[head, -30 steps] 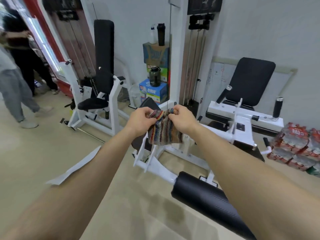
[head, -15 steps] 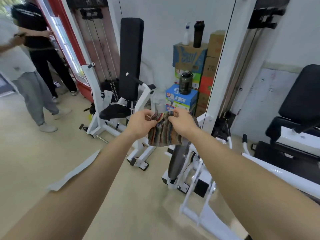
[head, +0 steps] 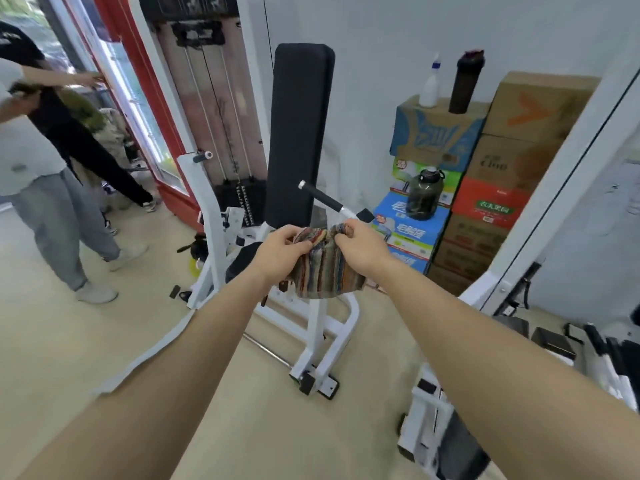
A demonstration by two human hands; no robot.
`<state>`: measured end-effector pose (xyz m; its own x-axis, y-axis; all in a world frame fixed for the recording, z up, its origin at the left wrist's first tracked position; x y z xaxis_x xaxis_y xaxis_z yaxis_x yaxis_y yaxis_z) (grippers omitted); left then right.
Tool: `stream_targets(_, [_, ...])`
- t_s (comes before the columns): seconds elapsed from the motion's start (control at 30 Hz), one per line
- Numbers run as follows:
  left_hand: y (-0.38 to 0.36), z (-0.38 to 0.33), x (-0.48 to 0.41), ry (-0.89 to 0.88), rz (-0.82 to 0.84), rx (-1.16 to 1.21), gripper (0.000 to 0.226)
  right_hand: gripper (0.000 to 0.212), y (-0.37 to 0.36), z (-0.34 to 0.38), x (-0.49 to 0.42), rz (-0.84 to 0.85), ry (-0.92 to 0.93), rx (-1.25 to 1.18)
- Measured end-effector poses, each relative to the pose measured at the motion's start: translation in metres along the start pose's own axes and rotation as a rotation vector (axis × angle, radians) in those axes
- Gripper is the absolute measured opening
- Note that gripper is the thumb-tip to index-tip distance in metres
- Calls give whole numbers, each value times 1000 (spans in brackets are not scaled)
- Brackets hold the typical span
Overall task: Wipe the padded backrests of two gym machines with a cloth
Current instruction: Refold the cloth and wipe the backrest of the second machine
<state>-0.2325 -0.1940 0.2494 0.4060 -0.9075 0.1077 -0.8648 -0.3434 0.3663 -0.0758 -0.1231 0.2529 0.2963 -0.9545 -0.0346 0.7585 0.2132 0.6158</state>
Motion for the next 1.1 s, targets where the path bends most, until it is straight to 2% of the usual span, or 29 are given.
stream_targets(0.17, [53,13,-91,223,136,274,16,11,-61,42,-80,-77,-90,-104])
stream_targets(0.27, [82,23,-151,305,193,407,25,10,-85,61,-129,-98,-116,-187])
stream_targets(0.4, [104,35,-248,211,311,341,33,16,-117,66,-213,-69,-194,-267])
stream_targets(0.47, [112,35,-298,190,297,291,35,19,-131,66,-259,-66,-223,-281])
stream_targets(0.67, [127,4,-440,148,265,258,37,7,-158,68,-406,-10,-254,-172])
stream_targets(0.7, [128,-4,-462,143,265,260,37,10,-160,67,-428,1,-274,-151])
stream_targets(0.77, [130,-21,-505,132,251,259,36,31,-159,67,-467,-29,-315,-132])
stream_targets(0.87, [127,-47,-562,99,253,271,34,46,-150,80,-513,-59,-311,-255])
stream_targets(0.97, [120,-70,-612,45,309,243,32,49,-146,94,-556,-67,-312,-425])
stream_targets(1.1, [110,-94,-675,57,450,405,36,44,-148,104,-613,-121,-254,-609])
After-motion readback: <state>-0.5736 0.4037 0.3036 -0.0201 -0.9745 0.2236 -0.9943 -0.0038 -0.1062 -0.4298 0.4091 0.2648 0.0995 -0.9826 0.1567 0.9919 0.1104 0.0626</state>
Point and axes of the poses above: each hand's wrist, its own x-axis away from the middle knuckle, its own y-axis out of the back of the hand, z = x × y, the point moved 2 cm from there along -x, towards the middle knuckle, and after that the axes turned 6 degrees about -z, right-handed, at the moved point
